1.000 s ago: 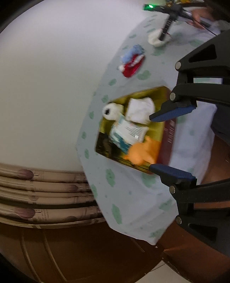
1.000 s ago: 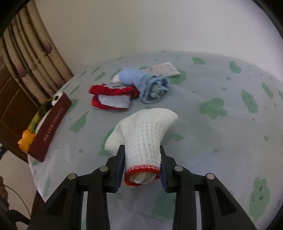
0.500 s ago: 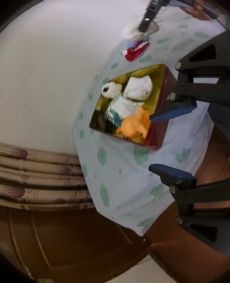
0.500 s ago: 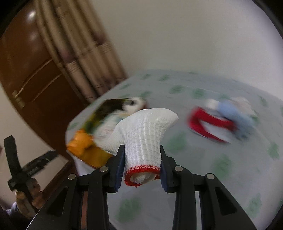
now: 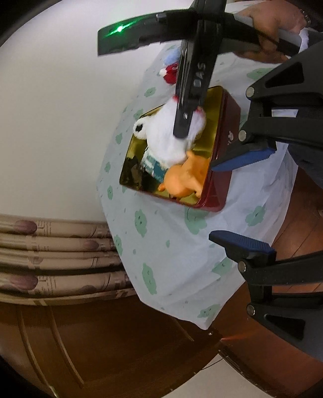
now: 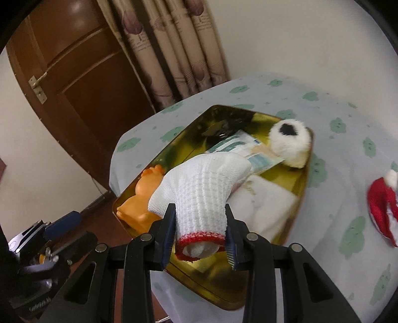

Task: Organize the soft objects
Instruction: 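Place the orange toy in the tin with left while right carries the glove into the tin, then reach the left gripper to the blue rolled sock and grasp it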

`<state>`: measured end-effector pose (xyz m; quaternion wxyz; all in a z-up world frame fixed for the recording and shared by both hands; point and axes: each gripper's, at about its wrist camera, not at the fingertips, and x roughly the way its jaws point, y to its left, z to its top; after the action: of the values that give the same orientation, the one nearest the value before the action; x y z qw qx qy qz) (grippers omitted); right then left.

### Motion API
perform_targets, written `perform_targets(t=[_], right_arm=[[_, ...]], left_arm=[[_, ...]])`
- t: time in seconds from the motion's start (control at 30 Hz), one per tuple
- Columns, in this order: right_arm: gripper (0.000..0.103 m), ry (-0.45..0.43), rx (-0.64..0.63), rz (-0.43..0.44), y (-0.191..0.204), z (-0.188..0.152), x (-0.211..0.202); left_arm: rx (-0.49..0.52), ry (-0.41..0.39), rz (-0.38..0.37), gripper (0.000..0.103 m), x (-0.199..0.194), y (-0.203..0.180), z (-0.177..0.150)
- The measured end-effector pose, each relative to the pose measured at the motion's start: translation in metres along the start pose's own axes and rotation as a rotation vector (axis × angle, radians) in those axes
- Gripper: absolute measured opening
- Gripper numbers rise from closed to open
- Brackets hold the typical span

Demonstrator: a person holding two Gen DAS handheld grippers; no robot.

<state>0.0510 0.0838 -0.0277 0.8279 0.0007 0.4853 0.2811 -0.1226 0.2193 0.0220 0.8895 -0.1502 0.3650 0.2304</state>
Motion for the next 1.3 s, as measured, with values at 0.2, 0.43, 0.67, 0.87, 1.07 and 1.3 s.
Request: perform_targets(t=[0.2, 0.43, 0.67, 0.87, 1.07, 1.3], right_arm=[[0.037, 0.018, -0.009, -0.026, 0.005, -0.007, 0.011], [0.087, -0.059, -0.025, -0.071, 0.006, -0.012, -0.009], [0.094, -0.201, -0.002, -0.071, -0.001, -0.017, -0.058], [0.1, -0.21, 0.082, -0.287, -0.058, -0.061, -0.086], [0.1, -0.139, 0.249, -0.534, -0.155, -0.124, -0.119], [0.1, -0.151, 0.407, -0.83, -0.243, -0.175, -0.179]], left_arm=[[0.01, 0.023, -0.003, 0.05, 0.005, -0.002, 0.0], [0.035, 0.049, 0.001, 0.05, 0.009, -0.007, -0.003], [0.093, 0.048, 0.022, 0.05, 0.008, -0.017, -0.006], [0.126, 0.055, 0.038, 0.05, 0.009, -0.024, -0.008], [0.172, 0.051, 0.058, 0.05, 0.008, -0.034, -0.012], [0.263, -0.023, 0.064, 0.05, -0.004, -0.054, -0.017]])
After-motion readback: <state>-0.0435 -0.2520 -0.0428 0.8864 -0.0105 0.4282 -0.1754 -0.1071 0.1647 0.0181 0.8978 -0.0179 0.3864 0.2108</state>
